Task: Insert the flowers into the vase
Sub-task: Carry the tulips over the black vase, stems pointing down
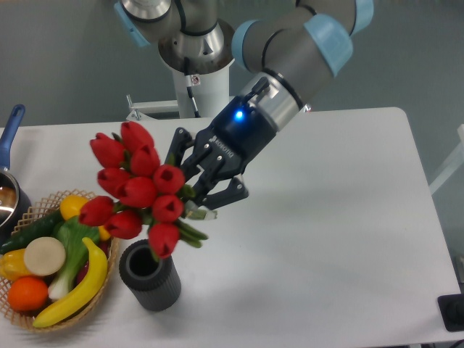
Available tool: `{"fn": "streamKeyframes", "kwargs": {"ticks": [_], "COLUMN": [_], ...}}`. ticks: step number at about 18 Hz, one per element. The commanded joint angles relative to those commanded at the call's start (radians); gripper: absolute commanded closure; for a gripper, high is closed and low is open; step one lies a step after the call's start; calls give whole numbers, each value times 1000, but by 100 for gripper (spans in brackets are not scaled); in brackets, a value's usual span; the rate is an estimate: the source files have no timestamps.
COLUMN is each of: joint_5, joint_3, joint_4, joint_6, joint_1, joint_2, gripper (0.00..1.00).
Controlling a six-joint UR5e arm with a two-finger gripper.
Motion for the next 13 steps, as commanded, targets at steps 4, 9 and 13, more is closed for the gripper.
{"fn": "streamKeyframes", "kwargs": {"ticks": [4, 9, 13], "joint_5": [-97, -203, -246], "joint_3": [-2, -6, -3], "joint_4": [0, 0, 0], "joint_6": [29, 86, 85], "joint_1": [-22, -25, -37], "joint_2": [-29, -74, -89], "gripper": [67, 67, 67]}}
